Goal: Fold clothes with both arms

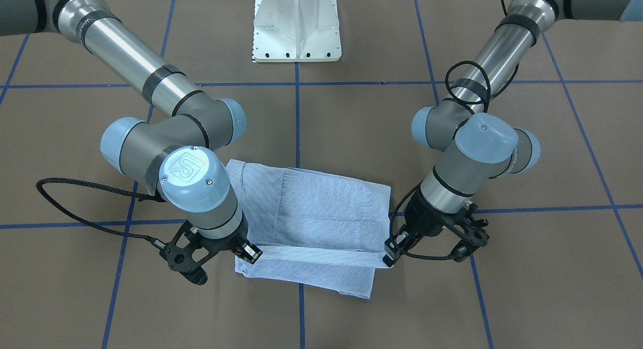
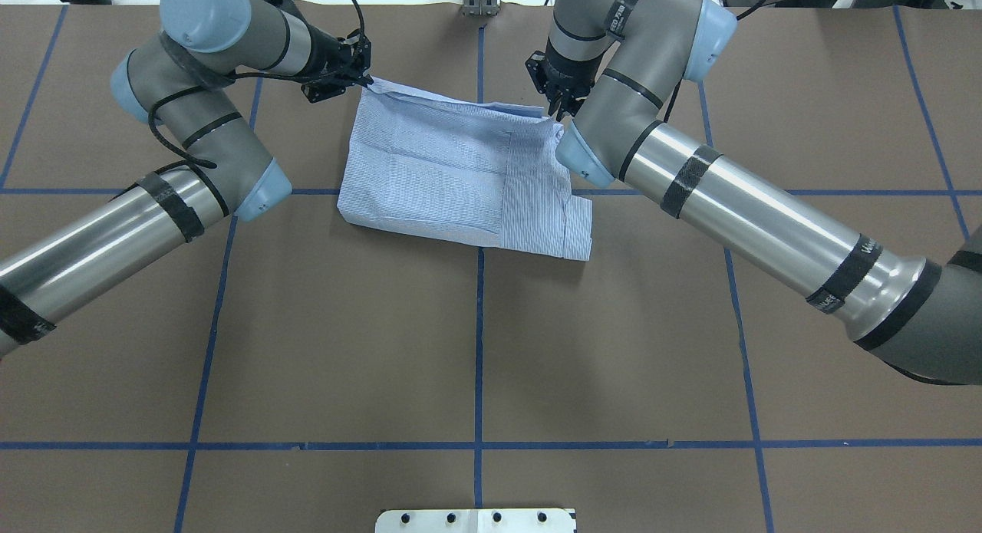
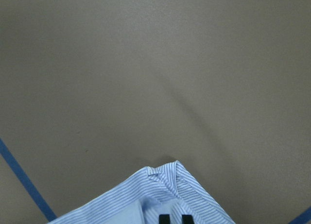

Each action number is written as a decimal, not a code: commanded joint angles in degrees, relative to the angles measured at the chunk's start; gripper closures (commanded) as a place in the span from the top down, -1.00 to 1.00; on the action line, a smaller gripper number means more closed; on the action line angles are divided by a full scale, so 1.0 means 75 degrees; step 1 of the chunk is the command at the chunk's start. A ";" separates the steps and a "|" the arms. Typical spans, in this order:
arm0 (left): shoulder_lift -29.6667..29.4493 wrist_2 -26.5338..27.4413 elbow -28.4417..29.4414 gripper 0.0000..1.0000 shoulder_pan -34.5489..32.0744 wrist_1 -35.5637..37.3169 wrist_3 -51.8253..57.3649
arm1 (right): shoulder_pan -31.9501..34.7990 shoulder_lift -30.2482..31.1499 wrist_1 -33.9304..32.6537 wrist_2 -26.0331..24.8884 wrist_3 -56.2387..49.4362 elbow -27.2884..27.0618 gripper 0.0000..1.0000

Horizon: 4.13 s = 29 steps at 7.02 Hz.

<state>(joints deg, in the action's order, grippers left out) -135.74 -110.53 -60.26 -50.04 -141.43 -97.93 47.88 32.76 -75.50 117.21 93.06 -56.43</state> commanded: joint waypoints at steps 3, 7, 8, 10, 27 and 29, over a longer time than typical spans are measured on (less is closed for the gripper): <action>-0.0077 0.0065 0.0102 0.23 -0.0020 -0.0045 0.0272 | 0.0025 -0.0290 0.0434 0.0016 -0.0057 0.0517 0.99; 0.1346 -0.1162 -0.2047 0.22 -0.0779 0.0060 0.0900 | 0.0294 0.0735 0.0025 0.0262 -0.0103 -0.1549 0.99; 0.2130 -0.1467 -0.2809 0.22 -0.1037 0.0072 0.1822 | 0.0388 0.1448 -0.0023 0.0274 -0.0498 -0.2358 0.99; 0.3420 -0.2018 -0.3727 0.24 -0.1704 0.0107 0.4116 | 0.1029 0.2878 -0.0780 0.0856 -0.2238 -0.4080 0.99; 0.6297 -0.2876 -0.5053 0.99 -0.5610 0.4595 1.4077 | 0.4455 0.7187 -0.1453 0.2419 -1.1096 -0.5730 1.00; 0.6193 -0.2806 -0.4950 0.99 -0.5598 0.4584 1.4077 | 0.4432 0.7093 -0.1465 0.2360 -1.1096 -0.5403 1.00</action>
<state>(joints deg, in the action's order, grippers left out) -88.92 -131.74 -97.58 -92.11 -107.06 7.70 81.19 86.31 -86.45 135.01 9.83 -98.36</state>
